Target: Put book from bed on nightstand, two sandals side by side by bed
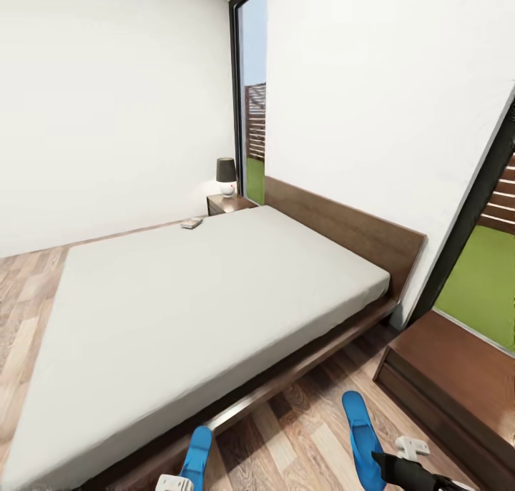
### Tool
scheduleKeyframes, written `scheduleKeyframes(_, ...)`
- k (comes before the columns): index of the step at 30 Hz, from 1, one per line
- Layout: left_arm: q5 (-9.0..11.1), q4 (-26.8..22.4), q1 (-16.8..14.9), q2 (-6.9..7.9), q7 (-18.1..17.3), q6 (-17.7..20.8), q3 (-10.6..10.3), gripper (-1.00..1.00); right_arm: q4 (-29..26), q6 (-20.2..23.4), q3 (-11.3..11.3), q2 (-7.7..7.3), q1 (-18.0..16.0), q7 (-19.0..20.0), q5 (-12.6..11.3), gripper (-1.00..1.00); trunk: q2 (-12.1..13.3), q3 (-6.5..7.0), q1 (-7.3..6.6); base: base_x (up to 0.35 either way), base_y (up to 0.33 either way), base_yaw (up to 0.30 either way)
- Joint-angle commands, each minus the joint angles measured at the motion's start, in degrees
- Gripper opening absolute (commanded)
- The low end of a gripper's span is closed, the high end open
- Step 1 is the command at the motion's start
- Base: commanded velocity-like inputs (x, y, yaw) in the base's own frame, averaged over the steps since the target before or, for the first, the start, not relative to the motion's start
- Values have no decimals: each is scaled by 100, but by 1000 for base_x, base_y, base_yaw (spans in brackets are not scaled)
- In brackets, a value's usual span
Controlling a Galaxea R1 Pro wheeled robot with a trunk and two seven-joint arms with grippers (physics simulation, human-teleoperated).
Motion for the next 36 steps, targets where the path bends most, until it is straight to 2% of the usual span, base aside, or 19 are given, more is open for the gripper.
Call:
scheduleKeyframes(1, -60, 4, -4, 0, -16, -35, 41, -100, 27, -29, -14, -4, -11, 36, -27, -100, -4, -6, -1, -82, 0, 0)
scheduleKeyframes(8, -60, 4, -4, 0, -16, -36, 41, -100, 27, -29, -14, -4, -11, 36, -27, -100, -4, -6, -1, -17, 0, 25)
scheduleKeyframes(17, -60, 4, -4, 0, -15, -36, 41, -100, 28, -29, -14, -4, -11, 37, -27, -100, -4, -6, -1, 0, 0, 213)
scheduleKeyframes(27, -60, 4, -4, 0, -16, -36, 41, -100, 27, -29, -14, -4, -11, 34, -27, -100, -4, -6, -1, 0, 0, 30)
scheduleKeyframes(36, -60, 4, -4, 0, -15, -36, 41, -100, 29, -29, -14, -4, -11, 39, -27, -100, -4, -6, -1, 0, 0, 263)
